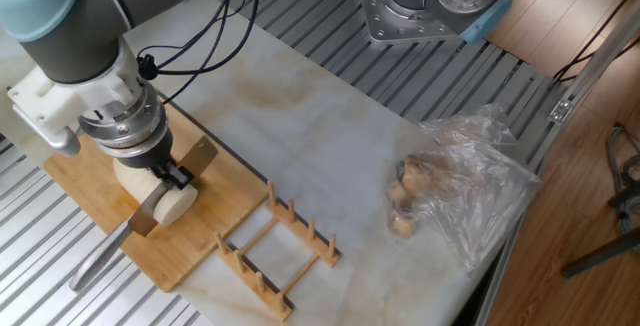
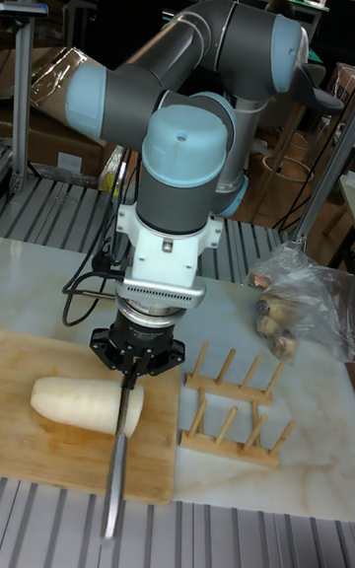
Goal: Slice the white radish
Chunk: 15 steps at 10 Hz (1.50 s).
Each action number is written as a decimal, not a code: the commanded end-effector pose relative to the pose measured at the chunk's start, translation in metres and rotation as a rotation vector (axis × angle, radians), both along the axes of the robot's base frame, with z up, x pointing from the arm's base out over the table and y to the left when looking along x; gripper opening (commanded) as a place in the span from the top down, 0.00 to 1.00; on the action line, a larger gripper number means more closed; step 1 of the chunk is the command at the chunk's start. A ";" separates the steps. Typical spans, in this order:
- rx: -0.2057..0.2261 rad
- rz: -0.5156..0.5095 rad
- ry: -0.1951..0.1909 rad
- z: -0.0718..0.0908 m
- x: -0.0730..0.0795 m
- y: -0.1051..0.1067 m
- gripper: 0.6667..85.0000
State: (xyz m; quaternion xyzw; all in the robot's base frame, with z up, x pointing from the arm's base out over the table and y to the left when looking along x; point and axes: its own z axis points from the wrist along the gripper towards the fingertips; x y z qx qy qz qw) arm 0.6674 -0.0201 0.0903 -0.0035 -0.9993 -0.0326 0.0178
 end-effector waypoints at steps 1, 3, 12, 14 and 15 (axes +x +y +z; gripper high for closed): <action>0.022 0.024 0.000 0.004 0.002 0.000 0.81; 0.001 0.019 0.002 0.004 0.003 0.002 0.81; -0.008 0.024 0.064 0.010 -0.026 0.003 0.86; -0.015 0.005 0.054 0.004 -0.023 0.000 0.98; -0.015 0.005 0.048 0.003 -0.021 0.000 0.99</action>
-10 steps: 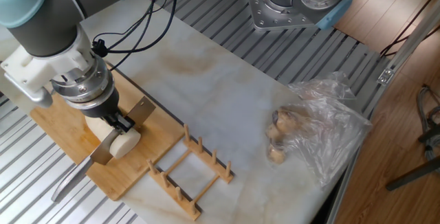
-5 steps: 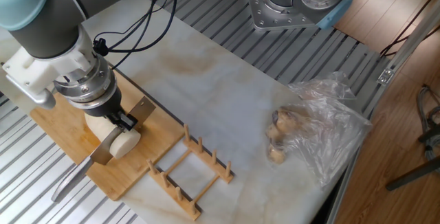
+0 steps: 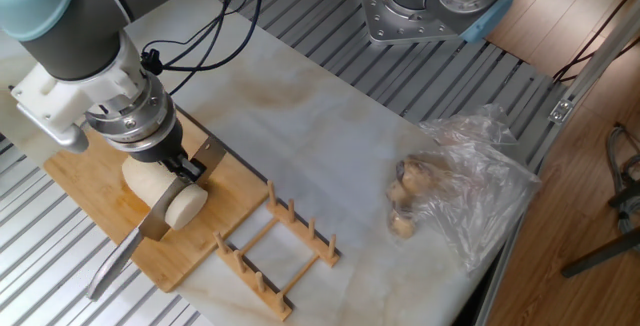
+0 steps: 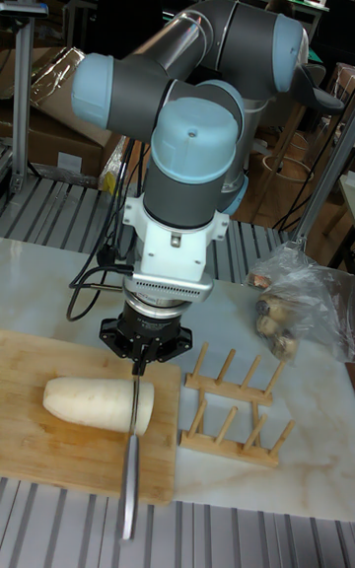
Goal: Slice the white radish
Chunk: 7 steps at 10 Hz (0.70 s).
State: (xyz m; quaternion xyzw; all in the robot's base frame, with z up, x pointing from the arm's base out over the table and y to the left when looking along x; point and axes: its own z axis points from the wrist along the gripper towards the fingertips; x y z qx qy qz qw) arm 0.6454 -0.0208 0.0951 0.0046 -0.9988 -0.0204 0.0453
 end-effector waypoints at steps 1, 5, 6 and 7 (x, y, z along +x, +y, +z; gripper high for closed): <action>0.008 -0.017 -0.010 -0.002 0.001 0.002 0.99; 0.015 -0.030 -0.022 -0.006 -0.002 0.011 0.99; 0.017 -0.027 -0.025 -0.010 -0.003 0.008 0.99; 0.017 -0.025 -0.025 -0.012 -0.004 0.006 0.99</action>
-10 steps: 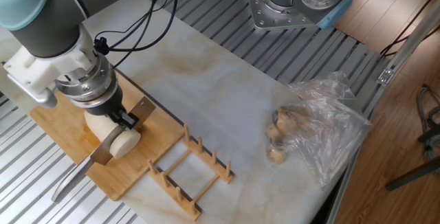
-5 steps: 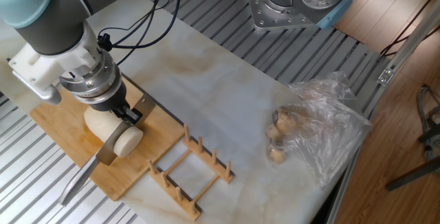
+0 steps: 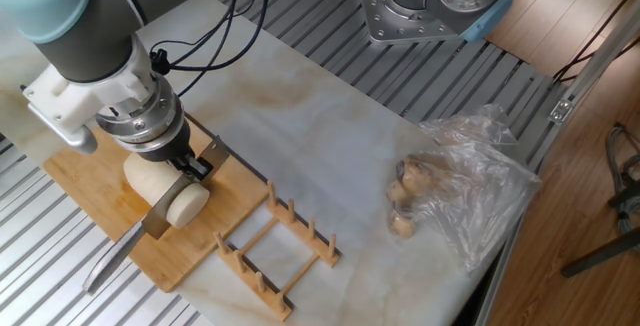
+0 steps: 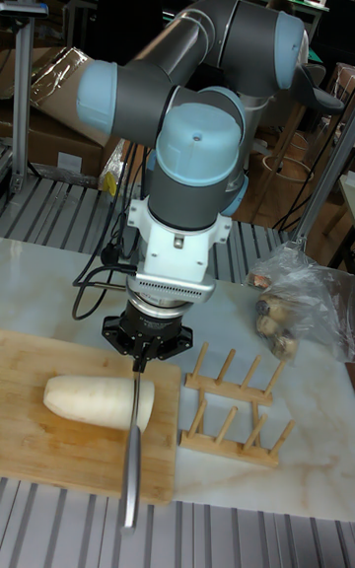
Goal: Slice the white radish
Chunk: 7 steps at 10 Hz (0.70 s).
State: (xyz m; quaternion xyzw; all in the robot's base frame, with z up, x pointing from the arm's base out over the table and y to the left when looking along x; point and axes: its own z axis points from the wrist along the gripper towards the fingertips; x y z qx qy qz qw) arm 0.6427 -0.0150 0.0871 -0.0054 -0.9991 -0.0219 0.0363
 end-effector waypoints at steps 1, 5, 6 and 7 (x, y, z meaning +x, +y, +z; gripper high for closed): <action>0.015 -0.006 -0.007 -0.004 -0.001 0.001 0.99; 0.014 -0.012 -0.012 -0.012 0.003 -0.001 0.99; 0.014 -0.017 -0.011 -0.014 0.003 -0.001 0.99; 0.012 -0.017 -0.010 -0.015 0.003 -0.002 0.99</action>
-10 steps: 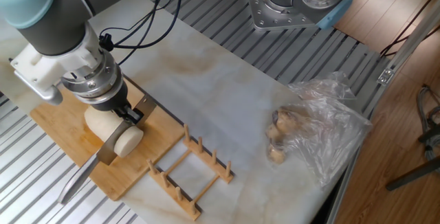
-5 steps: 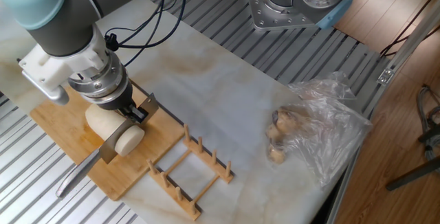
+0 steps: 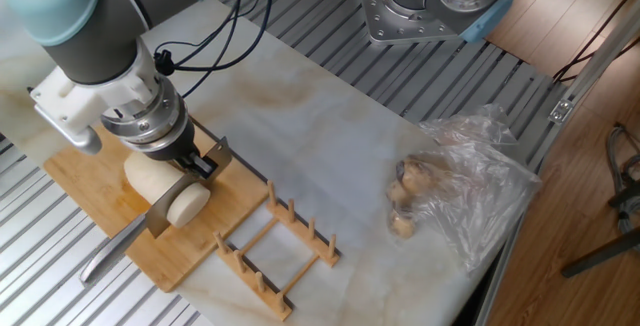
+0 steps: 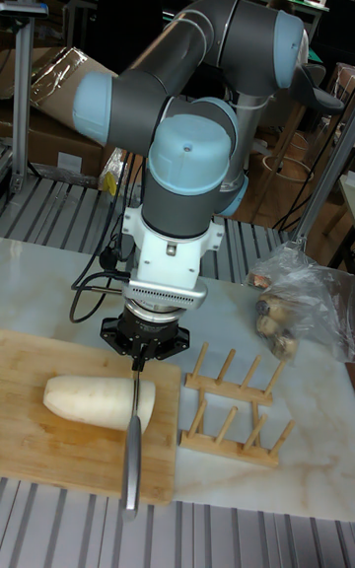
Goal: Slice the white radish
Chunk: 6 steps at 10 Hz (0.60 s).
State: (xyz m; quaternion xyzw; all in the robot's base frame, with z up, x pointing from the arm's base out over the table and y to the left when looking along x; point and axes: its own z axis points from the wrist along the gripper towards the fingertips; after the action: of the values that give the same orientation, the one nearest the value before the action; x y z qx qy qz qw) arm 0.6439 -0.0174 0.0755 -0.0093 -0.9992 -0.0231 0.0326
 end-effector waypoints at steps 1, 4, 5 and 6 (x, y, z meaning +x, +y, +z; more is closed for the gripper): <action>0.012 -0.010 -0.003 -0.005 0.003 0.001 0.99; 0.015 -0.014 -0.004 -0.008 0.003 0.003 0.99; 0.015 -0.014 -0.003 -0.007 0.003 0.002 0.99; 0.016 -0.011 0.010 -0.004 0.001 0.001 0.99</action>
State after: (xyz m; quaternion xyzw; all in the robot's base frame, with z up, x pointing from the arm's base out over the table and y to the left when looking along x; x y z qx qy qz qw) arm 0.6457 -0.0174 0.0688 -0.0124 -0.9991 -0.0247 0.0330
